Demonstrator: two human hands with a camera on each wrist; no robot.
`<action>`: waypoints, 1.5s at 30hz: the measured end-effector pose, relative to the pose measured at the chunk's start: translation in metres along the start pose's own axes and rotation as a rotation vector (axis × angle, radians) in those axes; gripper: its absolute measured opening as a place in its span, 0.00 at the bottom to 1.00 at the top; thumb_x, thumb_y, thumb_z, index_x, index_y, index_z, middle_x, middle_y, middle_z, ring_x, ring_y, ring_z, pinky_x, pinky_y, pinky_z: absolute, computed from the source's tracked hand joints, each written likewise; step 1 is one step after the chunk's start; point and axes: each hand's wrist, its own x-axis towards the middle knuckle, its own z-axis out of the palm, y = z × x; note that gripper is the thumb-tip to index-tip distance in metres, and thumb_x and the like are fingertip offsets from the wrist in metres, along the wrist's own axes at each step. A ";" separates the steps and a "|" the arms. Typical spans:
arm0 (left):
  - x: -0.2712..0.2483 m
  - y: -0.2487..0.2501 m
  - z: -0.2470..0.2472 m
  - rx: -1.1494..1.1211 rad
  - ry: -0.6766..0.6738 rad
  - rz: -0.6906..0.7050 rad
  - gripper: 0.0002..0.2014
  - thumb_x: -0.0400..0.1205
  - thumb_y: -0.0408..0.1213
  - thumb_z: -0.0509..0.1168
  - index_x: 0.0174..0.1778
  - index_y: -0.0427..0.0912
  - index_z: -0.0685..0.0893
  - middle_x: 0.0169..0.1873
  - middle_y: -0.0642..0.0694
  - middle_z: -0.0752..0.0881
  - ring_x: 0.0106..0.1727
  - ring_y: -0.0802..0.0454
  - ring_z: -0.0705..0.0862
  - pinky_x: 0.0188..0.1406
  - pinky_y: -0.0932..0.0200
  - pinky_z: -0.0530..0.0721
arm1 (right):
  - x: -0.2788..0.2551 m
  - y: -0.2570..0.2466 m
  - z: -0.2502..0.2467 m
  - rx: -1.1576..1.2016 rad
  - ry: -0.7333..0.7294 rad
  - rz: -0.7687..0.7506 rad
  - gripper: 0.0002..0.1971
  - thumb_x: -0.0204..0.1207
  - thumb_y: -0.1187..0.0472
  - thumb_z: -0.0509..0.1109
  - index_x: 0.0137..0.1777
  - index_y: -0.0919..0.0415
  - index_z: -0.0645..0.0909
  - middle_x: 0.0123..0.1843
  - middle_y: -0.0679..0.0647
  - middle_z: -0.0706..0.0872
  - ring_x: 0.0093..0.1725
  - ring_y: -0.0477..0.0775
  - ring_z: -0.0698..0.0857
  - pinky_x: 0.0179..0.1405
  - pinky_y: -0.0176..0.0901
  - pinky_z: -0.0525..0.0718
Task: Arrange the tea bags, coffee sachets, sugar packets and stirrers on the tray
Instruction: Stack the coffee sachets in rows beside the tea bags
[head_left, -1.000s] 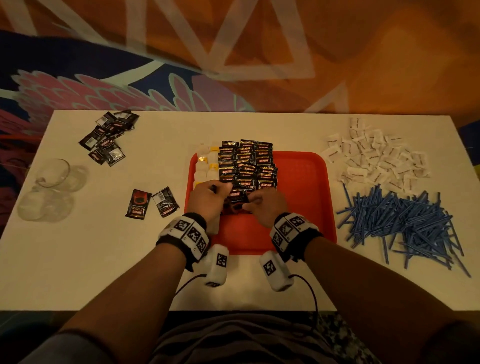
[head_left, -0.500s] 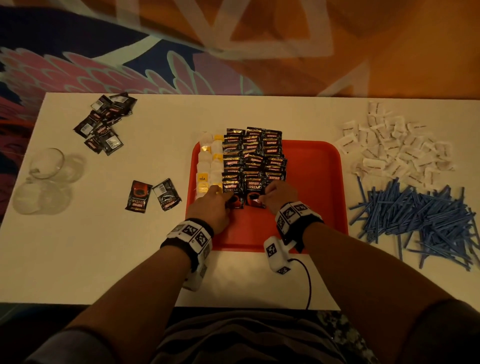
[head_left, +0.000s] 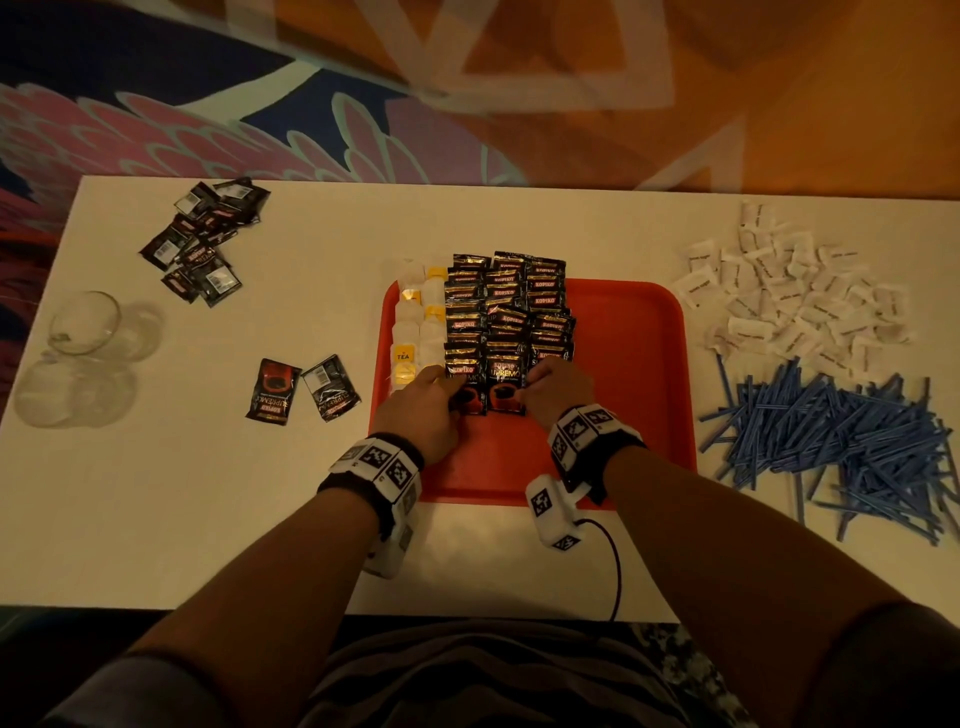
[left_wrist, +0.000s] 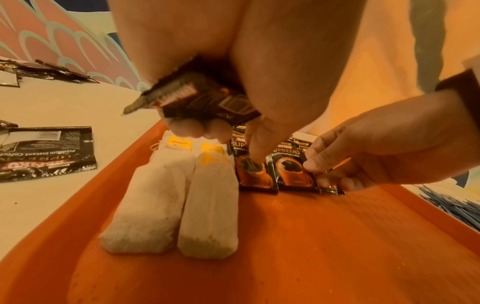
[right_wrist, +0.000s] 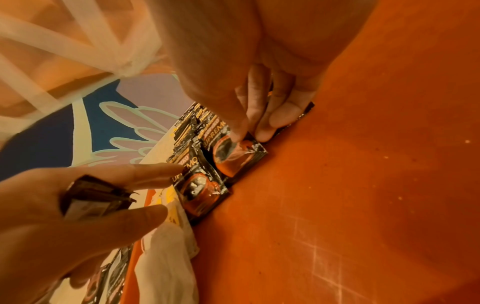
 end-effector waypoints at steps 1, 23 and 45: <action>0.000 0.000 0.000 0.001 0.004 0.001 0.28 0.86 0.39 0.62 0.83 0.53 0.68 0.82 0.49 0.67 0.74 0.41 0.77 0.65 0.46 0.82 | 0.000 0.000 0.000 0.003 0.004 0.002 0.12 0.71 0.61 0.80 0.43 0.50 0.78 0.57 0.54 0.82 0.38 0.41 0.81 0.22 0.25 0.72; -0.007 0.015 -0.020 -0.978 0.130 -0.168 0.12 0.85 0.26 0.63 0.59 0.48 0.80 0.57 0.42 0.86 0.47 0.45 0.91 0.58 0.37 0.88 | -0.038 -0.014 -0.027 -0.109 -0.063 -0.300 0.10 0.74 0.52 0.76 0.53 0.52 0.85 0.45 0.40 0.85 0.42 0.37 0.82 0.35 0.29 0.77; -0.024 0.058 -0.049 -1.514 -0.003 -0.274 0.04 0.82 0.37 0.72 0.45 0.42 0.83 0.33 0.46 0.83 0.24 0.56 0.75 0.19 0.63 0.73 | -0.101 -0.039 -0.085 0.224 -0.129 -0.594 0.19 0.70 0.83 0.67 0.48 0.59 0.89 0.51 0.44 0.85 0.45 0.36 0.86 0.41 0.33 0.88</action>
